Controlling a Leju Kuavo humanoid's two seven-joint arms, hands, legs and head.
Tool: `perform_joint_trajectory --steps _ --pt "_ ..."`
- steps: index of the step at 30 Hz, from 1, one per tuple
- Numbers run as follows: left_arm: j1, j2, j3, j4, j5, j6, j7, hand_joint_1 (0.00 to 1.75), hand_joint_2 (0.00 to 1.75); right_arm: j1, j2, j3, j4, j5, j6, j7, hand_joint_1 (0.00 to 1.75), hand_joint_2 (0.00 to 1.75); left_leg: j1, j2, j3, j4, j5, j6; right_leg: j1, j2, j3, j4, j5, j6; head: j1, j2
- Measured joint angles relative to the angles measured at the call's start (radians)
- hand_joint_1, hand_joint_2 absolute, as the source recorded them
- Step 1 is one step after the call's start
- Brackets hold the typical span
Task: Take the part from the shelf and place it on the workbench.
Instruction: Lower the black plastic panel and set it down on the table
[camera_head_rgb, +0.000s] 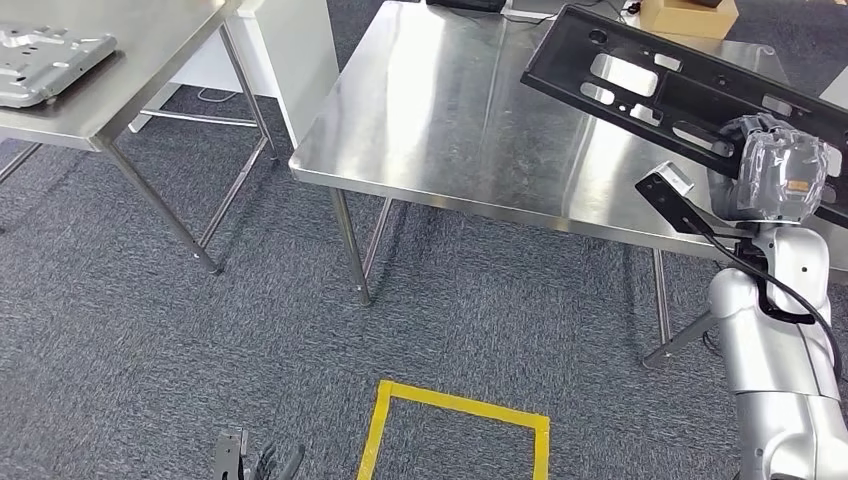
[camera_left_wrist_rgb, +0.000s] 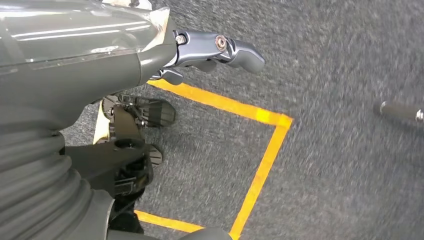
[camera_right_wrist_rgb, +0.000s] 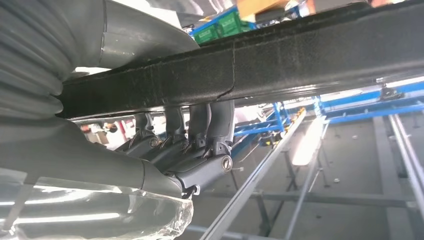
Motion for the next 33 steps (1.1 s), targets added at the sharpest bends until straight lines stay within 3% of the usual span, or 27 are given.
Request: perform_joint_trajectory --steps 2,3,6,7,8,9,11,13,17,19,21,22,23,24,26,27,29,31,33 --pt "0.000 -0.001 0.001 0.000 0.001 0.001 0.000 0.00 1.75 0.002 -0.003 0.000 -0.002 -0.001 -0.001 -0.001 1.75 1.75 0.004 0.000 0.015 -0.015 0.001 0.007 -0.001 -0.004 -0.008 0.018 -0.010 0.008 0.000 0.000" --pt "0.000 -0.001 0.001 -0.001 0.001 0.001 0.000 0.00 1.75 0.002 -0.005 0.000 -0.002 -0.002 -0.001 -0.001 1.75 1.75 0.007 0.000 0.024 -0.023 0.001 0.011 -0.001 -0.005 -0.027 0.056 -0.025 0.009 0.002 0.000" --pt "0.000 -0.004 0.002 -0.001 0.000 0.001 -0.001 0.00 1.75 0.008 -0.007 0.000 -0.001 -0.004 -0.001 -0.001 1.75 1.75 0.009 0.000 0.041 -0.029 -0.009 0.020 -0.003 -0.008 -0.142 0.250 -0.079 0.012 0.007 0.000" --pt "0.000 -0.004 0.003 -0.001 0.000 0.001 -0.001 0.00 1.75 0.013 -0.007 0.000 -0.001 -0.004 -0.001 0.000 1.75 1.75 0.009 0.000 0.047 -0.029 -0.015 0.020 -0.005 -0.008 -0.171 0.286 -0.079 0.018 0.007 0.000" --pt "0.001 -0.005 0.003 -0.001 0.000 0.001 -0.001 0.00 1.75 0.016 -0.007 0.000 0.000 -0.004 -0.001 0.000 1.75 1.75 0.010 -0.001 0.053 -0.028 -0.020 0.019 -0.008 -0.008 -0.182 0.284 -0.063 0.027 0.008 0.000" --pt "0.001 -0.005 0.004 -0.001 -0.001 0.001 -0.001 0.00 1.75 0.019 -0.007 0.000 0.000 -0.004 -0.001 0.000 1.75 1.75 0.011 -0.001 0.061 -0.027 -0.027 0.016 -0.012 -0.010 -0.169 0.238 -0.030 0.038 0.008 0.000" --pt "0.001 -0.006 0.004 -0.001 -0.001 0.000 -0.001 0.00 1.75 0.018 -0.008 0.000 0.000 -0.004 -0.002 0.000 1.75 1.75 0.010 -0.001 0.076 -0.020 -0.045 0.005 -0.017 -0.017 -0.107 0.093 0.043 0.055 0.010 0.000" --pt "0.000 -0.006 0.004 -0.001 -0.001 0.000 0.000 0.00 1.75 0.018 -0.008 0.000 0.000 -0.003 -0.003 0.001 1.75 1.75 0.005 0.000 0.082 -0.012 -0.063 -0.007 -0.015 -0.019 -0.066 0.010 0.069 0.044 0.011 0.000" --pt "0.000 -0.006 0.004 -0.001 -0.001 0.000 0.000 0.00 1.75 0.018 -0.007 0.000 0.000 0.000 -0.003 0.003 1.75 1.75 0.008 0.004 0.078 0.006 -0.088 -0.027 -0.015 -0.012 -0.057 0.008 0.053 0.005 0.008 0.000" --pt "0.000 -0.005 0.004 -0.001 -0.001 0.001 0.000 0.00 1.75 0.016 -0.006 0.000 -0.001 0.002 -0.003 0.003 1.75 1.75 0.012 0.005 0.032 0.094 -0.127 -0.039 -0.017 -0.010 -0.047 0.007 0.045 -0.010 0.005 0.000" --pt "0.001 -0.005 0.004 -0.001 -0.001 0.001 0.000 0.00 1.75 0.017 -0.004 0.000 -0.001 0.005 -0.003 0.004 1.75 1.75 0.013 0.005 -0.054 0.232 -0.171 -0.045 -0.014 -0.010 -0.038 0.007 0.036 -0.018 0.004 0.000" --pt "0.001 -0.005 0.004 -0.001 -0.002 0.001 0.000 0.00 1.75 0.017 -0.002 0.000 0.000 0.007 -0.003 0.005 1.75 1.75 0.014 0.005 -0.092 0.278 -0.174 -0.045 -0.012 -0.009 -0.033 0.007 0.030 -0.020 0.004 0.000" --pt "0.002 -0.005 0.004 -0.001 -0.002 0.001 0.000 0.00 1.75 0.018 0.000 0.000 0.000 0.009 -0.003 0.005 1.75 1.75 0.013 0.005 -0.110 0.283 -0.153 -0.042 -0.010 -0.008 -0.026 0.007 0.024 -0.020 0.004 0.000" --pt "0.002 -0.005 0.004 -0.001 -0.002 0.001 0.000 0.00 1.75 0.019 0.001 0.000 0.000 0.010 -0.002 0.006 1.75 1.75 0.012 0.005 -0.110 0.254 -0.117 -0.036 -0.008 -0.007 -0.017 0.007 0.018 -0.020 0.004 0.000" --pt "0.002 -0.004 0.004 -0.001 -0.002 0.002 0.000 0.00 1.75 0.016 0.004 0.000 0.000 0.011 -0.002 0.006 1.75 1.75 0.008 0.004 -0.065 0.121 -0.023 -0.016 -0.004 -0.005 0.005 0.006 0.003 -0.017 0.005 0.000" --pt "0.002 -0.002 0.004 -0.001 -0.002 0.002 0.000 0.00 1.75 0.013 0.005 0.000 0.000 0.011 -0.001 0.006 1.75 1.75 0.004 0.004 -0.041 0.064 0.002 -0.005 -0.003 -0.003 0.012 0.004 -0.004 -0.014 0.006 0.000" --pt "0.001 -0.001 0.004 -0.001 -0.002 0.002 0.000 0.00 1.75 0.009 0.007 0.000 0.000 0.011 0.001 0.006 1.75 1.75 -0.004 0.004 -0.012 0.005 0.007 0.010 -0.001 -0.001 0.018 0.002 -0.008 -0.003 0.006 0.000" --pt "0.002 -0.002 0.004 -0.001 -0.001 0.002 -0.001 0.00 1.75 0.008 0.007 0.000 0.001 0.012 0.003 0.005 1.75 1.75 -0.005 0.004 0.005 -0.014 0.002 0.019 -0.001 -0.002 0.021 0.003 -0.007 0.010 0.003 0.000" --pt "0.002 -0.002 0.005 -0.001 0.000 0.002 -0.001 0.00 1.75 0.004 0.006 0.000 0.002 0.012 0.003 0.002 1.75 1.75 -0.001 0.002 0.026 -0.029 0.002 0.027 -0.003 -0.006 0.004 0.041 -0.021 0.016 0.005 0.000"
